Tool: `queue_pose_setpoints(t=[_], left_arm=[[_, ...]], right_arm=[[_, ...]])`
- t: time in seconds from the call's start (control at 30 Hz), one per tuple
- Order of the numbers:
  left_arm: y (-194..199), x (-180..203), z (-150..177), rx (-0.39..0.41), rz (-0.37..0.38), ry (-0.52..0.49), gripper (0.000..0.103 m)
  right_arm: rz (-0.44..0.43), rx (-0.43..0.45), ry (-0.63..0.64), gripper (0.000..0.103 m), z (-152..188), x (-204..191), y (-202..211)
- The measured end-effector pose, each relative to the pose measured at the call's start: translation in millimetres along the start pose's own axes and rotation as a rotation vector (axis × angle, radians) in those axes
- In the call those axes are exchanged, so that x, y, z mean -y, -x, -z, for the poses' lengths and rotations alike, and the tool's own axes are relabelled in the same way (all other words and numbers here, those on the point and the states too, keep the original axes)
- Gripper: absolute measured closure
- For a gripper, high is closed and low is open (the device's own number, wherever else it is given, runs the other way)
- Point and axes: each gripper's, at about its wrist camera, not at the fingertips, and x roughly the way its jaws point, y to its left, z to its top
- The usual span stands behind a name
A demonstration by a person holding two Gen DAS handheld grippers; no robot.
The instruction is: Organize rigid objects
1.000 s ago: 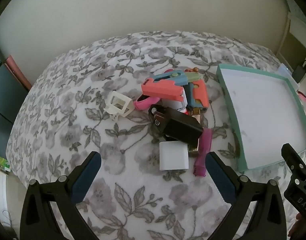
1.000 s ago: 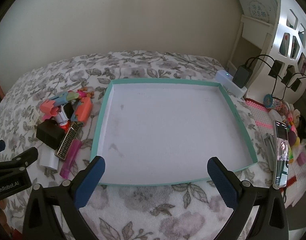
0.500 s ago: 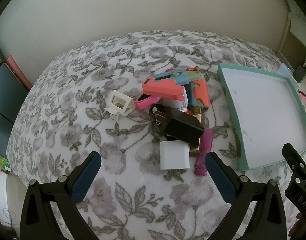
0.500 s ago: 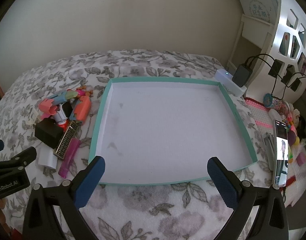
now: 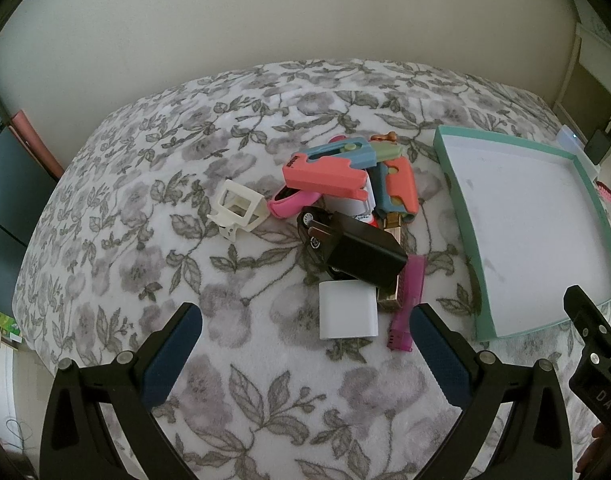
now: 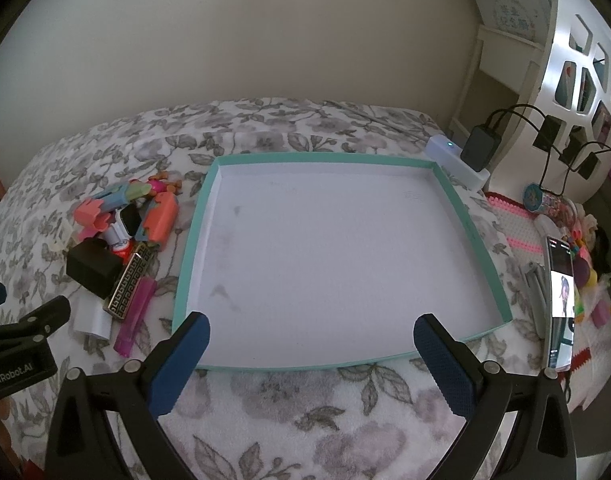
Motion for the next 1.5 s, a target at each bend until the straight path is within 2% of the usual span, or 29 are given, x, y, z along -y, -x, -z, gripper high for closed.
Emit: queue_pose_setpoints(t=[0.33,0.47,0.63,0.7,0.93,1.03,1.17,1.3,1.5], left_arm=[[-3,-1,1,-0.001,0.008,0.001,0.000],[-5,0,4,-0.006,0.040,0.019,0.000],[-6,-7,2,-0.031,0.154,0.082,0.000],[-6,-14,-1,-0.023,0.123,0.092,0.000],[-13,-61,-15,-0.018,0.110,0.256,0.000],[-17,-72,-18,-0.013,0.119,0.274,0.000],[-26,-74,-20,-0.043,0.171,0.264,0.000],[-31,-74,-23,-0.048,0.165,0.252,0.000],[-36,-91,-24,-0.061,0.052,0.308,0.000]], right_arm=[[-0.001,-0.001,0.000,0.000,0,1,0],[-0.001,0.004,0.000,0.000,0,0,0],[-0.006,0.010,0.009,0.000,0,-3,2],[-0.015,0.020,0.008,0.000,-1,-3,4],[-0.125,0.013,-0.020,0.000,-18,-12,10],[-0.171,-0.009,0.007,0.000,-26,-26,7],[-0.252,-0.051,0.039,0.000,-32,-52,-2],[-0.302,-0.099,0.039,0.000,-37,-72,-14],[-0.364,-0.148,0.045,0.000,-43,-98,-25]])
